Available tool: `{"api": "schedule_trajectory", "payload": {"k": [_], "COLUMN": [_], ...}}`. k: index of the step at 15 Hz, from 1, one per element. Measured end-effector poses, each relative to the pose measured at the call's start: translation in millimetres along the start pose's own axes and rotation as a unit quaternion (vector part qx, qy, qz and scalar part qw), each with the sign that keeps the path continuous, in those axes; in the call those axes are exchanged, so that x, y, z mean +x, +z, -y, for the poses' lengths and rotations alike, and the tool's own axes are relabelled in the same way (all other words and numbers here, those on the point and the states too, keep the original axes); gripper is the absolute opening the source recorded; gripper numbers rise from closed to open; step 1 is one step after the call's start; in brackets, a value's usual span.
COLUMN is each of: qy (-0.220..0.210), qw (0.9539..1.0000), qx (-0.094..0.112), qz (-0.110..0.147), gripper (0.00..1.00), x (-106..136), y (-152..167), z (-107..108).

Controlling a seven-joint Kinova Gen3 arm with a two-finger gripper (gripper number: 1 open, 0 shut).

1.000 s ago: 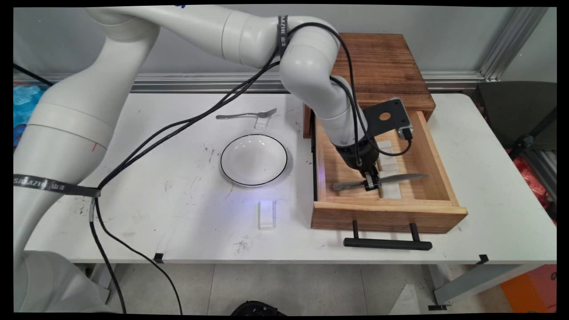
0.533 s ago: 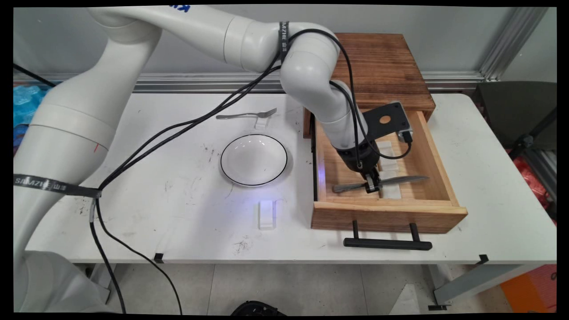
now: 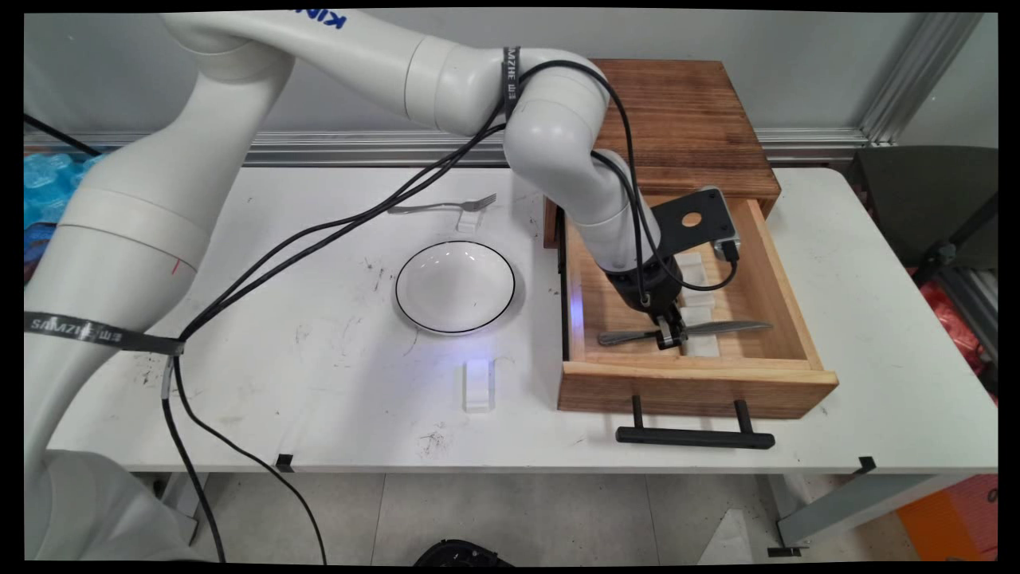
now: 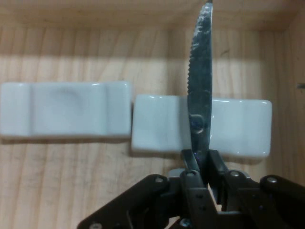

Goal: Place the picked object into the drawer

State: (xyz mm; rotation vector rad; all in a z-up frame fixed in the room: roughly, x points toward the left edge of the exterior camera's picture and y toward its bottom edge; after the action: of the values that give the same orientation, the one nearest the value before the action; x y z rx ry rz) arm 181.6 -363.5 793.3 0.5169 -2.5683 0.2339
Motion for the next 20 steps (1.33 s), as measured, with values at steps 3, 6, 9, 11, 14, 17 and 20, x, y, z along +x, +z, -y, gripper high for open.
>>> {"api": "schedule_trajectory", "payload": {"k": [3, 6, 9, 11, 14, 17, 20], "qy": [0.004, 0.008, 0.01, 0.012, 0.014, 0.016, 0.015], "qw": [1.0, 1.0, 0.9999, 0.9999, 0.9999, 0.9998, 0.9998], "qx": [-0.001, -0.002, -0.001, -0.001, 0.001, 0.001, 0.002], "qz": [-0.002, -0.003, -0.005, -0.006, -0.007, -0.008, -0.009], "gripper": [0.0, 0.0, 0.0, 0.0, 0.0, 1.0, 1.0], "x": [-0.4, -0.6, -0.9, -1.2, -1.8, -2.2, -2.3], "y": [1.8, 3.5, 4.6, 5.5, 6.4, 7.5, 7.3], "z": [0.1, 0.5, 1.2, 1.9, 3.1, 4.1, 5.2]}}
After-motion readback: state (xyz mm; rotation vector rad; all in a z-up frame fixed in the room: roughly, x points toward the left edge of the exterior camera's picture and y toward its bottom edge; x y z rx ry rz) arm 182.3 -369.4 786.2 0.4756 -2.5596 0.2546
